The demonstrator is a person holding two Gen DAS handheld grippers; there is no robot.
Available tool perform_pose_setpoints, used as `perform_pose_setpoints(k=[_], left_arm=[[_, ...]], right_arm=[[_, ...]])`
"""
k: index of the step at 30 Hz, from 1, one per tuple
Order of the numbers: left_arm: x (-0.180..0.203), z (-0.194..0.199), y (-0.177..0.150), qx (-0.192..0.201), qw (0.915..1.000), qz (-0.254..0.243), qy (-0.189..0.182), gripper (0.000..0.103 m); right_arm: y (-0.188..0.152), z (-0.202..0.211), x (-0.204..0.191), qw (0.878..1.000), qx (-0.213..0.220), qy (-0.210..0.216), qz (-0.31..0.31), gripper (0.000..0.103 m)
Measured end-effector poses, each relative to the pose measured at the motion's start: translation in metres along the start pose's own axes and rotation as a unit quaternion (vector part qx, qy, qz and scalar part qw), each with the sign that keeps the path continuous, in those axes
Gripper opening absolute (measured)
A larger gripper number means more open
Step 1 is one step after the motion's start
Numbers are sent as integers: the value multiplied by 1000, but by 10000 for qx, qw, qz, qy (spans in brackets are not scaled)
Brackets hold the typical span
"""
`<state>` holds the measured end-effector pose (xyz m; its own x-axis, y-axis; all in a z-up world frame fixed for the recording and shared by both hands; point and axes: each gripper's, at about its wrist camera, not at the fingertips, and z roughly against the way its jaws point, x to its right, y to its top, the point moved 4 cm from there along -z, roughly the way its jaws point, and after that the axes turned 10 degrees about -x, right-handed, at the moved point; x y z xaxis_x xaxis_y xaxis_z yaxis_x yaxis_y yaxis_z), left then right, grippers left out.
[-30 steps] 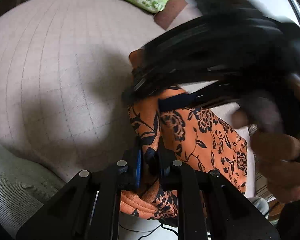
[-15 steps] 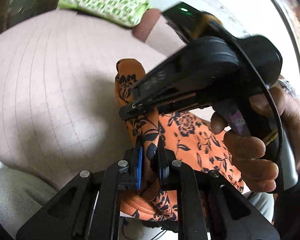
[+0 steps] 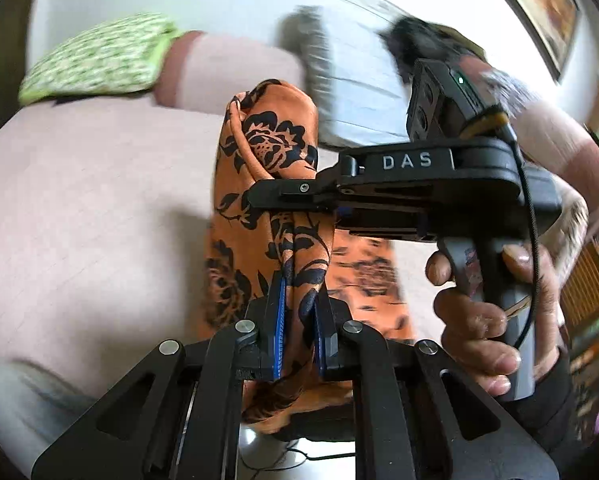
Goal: Fold small clothes
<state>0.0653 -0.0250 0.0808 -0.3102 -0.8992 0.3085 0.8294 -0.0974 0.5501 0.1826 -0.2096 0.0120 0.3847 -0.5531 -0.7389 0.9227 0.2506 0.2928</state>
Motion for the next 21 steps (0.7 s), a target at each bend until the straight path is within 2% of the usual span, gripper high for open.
perform_pose_setpoints(k=[2,5,8,9,11,14,15,17,19,20,21], left_arm=[[26,-19,11,-144,9997,-183,-68,11],[66,-51,22,-410,9980,-462,-133,11],[104,-85,24,-736,9953,-616,-104,11],[113,-101,25,-899,9938,-641,-90,11],[122,-125,28,-1145,9914,-625,-136,11],[140,-170,31,-1603,9847,-663,-145,11],[148,-180,27,-1727,9825,-678,-134,11],[157,-204,23,-2010,9765,-779,-42,12],[156,-224,16,-2363,9686,-752,-162,12],[153,-227,12,-2505,9657,-649,-218,12],[149,-220,8,-2486,9666,-520,-348,12]], right_arm=[[-12,35,25,9994,278,152,-148,16],[-17,64,61,9970,565,326,-414,16],[-28,90,112,9894,821,786,-900,16],[-29,99,126,9875,852,812,-1044,16],[-37,104,151,9853,849,570,-1368,16],[-46,109,185,9804,778,-157,-1802,16],[-47,110,195,9777,748,-280,-1941,16],[-53,110,222,9671,683,-366,-2425,17],[-58,110,241,9575,568,-403,-2800,18],[-63,108,249,9523,453,-423,-2987,18],[-65,108,250,9509,398,-404,-3041,18]])
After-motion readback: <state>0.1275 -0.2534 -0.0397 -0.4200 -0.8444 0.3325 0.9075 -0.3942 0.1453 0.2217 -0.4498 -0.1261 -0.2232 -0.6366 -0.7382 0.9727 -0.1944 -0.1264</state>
